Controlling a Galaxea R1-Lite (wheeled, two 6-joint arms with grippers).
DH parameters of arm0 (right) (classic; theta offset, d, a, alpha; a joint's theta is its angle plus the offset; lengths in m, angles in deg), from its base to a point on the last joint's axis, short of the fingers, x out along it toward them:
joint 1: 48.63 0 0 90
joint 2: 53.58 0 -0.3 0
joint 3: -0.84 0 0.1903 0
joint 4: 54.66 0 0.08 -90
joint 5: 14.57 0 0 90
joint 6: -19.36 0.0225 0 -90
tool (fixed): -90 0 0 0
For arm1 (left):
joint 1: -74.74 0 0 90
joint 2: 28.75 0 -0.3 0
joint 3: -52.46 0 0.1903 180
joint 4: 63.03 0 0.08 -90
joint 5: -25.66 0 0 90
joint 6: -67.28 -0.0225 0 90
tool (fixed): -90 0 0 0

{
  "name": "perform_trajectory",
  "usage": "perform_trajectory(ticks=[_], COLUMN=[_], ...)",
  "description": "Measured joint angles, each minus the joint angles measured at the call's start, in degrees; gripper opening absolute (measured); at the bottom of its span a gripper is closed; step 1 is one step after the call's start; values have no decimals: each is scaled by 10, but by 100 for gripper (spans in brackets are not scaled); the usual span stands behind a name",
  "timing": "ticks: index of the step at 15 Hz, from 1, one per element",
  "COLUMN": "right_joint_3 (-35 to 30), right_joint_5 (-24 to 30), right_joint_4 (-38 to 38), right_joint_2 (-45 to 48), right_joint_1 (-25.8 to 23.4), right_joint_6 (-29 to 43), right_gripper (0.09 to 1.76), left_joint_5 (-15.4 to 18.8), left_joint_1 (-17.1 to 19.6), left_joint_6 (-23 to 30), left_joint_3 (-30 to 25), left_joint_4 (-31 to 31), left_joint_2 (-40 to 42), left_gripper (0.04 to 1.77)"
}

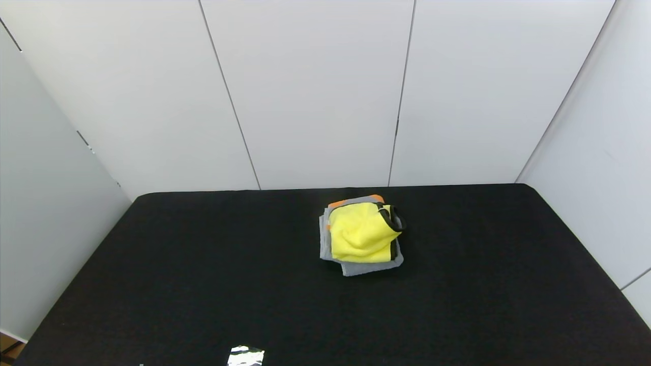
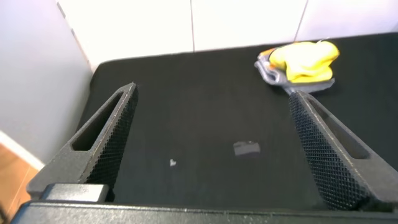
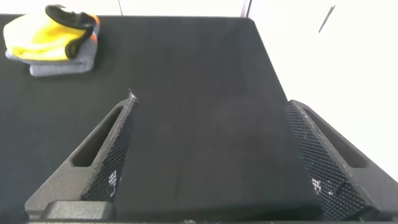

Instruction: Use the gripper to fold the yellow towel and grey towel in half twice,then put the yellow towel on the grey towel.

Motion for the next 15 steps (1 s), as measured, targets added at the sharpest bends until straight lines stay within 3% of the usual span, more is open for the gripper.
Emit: perform_trajectory(ticks=[5,11,15], right_joint_3=[-63,-85,-165], right_joint_5=[-1,1,16], right_joint_4=[120,143,177], right_joint_2=[0,0,1], right_joint_1=[-1,-1,-1], right_joint_6=[-8,-14,-12], right_gripper=[171,171,171], left_joint_5=[9,13,15], left_joint_1=[0,0,0], left_joint_6=[6,5,2], left_joint_3=[-122,-152,-304], left_joint_4=[-153,-178,-311], left_joint_2=[23,25,25], left_gripper=[172,172,172])
